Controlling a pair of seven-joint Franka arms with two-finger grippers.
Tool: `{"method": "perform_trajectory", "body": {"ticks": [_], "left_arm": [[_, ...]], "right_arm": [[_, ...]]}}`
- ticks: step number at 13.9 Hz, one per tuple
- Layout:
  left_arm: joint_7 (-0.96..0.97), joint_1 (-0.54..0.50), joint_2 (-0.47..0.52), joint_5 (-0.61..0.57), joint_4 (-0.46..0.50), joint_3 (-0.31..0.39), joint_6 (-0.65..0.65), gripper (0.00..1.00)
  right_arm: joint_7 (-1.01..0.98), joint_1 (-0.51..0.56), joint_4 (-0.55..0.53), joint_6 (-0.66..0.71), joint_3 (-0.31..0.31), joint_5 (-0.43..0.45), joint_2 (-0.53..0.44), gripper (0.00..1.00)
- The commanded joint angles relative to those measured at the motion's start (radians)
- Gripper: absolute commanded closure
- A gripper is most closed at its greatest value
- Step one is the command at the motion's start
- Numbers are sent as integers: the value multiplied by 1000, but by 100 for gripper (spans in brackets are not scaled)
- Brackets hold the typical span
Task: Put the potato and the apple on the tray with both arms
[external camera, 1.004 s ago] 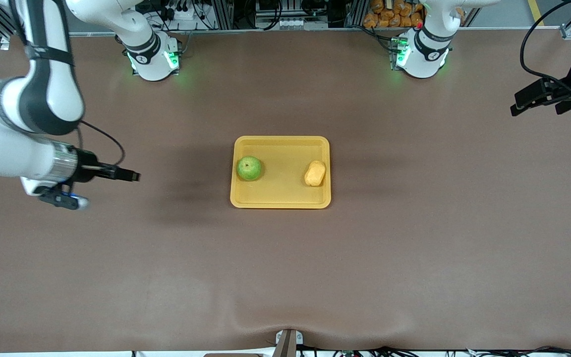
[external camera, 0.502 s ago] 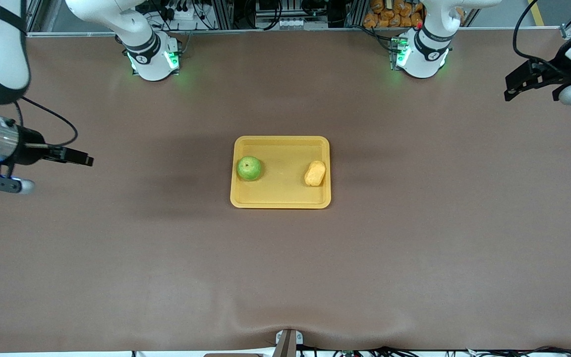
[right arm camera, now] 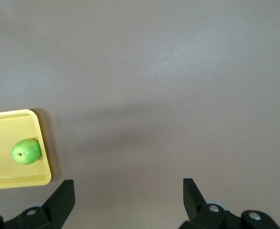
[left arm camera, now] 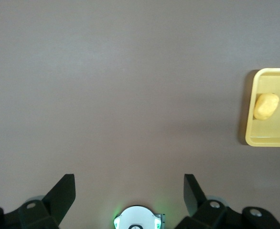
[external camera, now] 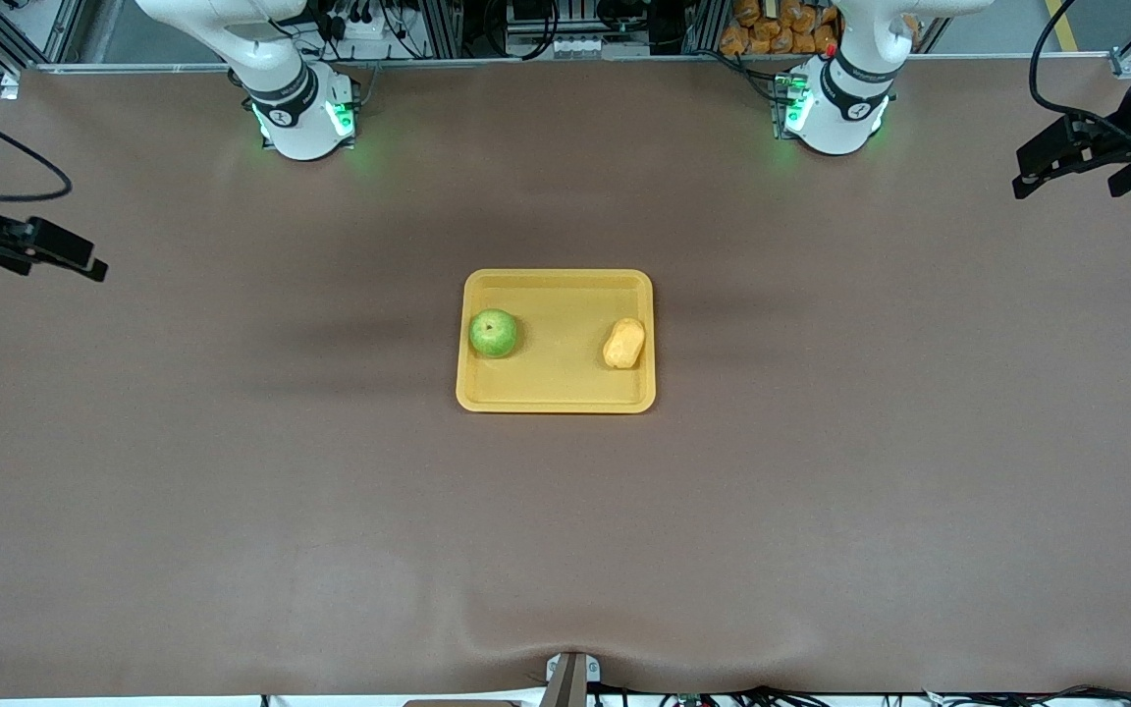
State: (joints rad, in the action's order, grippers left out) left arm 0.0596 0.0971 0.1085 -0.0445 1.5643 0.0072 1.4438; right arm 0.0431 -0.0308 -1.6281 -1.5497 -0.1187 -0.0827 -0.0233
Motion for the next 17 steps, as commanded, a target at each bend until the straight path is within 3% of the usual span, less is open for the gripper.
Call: {"method": "perform_trajectory", "body": {"ticks": [1, 3, 4, 9, 13, 17], "left_arm": [[-17, -8, -9, 28, -15, 13, -5, 0], [-12, -17, -12, 31, -17, 13, -6, 0], [-12, -23, -12, 52, -17, 13, -6, 0], [-1, -28, -15, 72, -17, 22, -26, 0], [-6, -23, -15, 14, -17, 13, -28, 0], [-6, -23, -15, 20, -18, 13, -28, 0]], "right_arm": [[-32, 66, -19, 16, 56, 21, -39, 0], [-20, 124, -18, 51, 129, 26, -46, 0], [-20, 126, -18, 54, 132, 35, -47, 0], [0, 114, -18, 69, 126, 54, -58, 0], [0, 98, -13, 69, 123, 78, -58, 0], [-2, 55, -10, 68, 90, 97, -58, 0]]}}
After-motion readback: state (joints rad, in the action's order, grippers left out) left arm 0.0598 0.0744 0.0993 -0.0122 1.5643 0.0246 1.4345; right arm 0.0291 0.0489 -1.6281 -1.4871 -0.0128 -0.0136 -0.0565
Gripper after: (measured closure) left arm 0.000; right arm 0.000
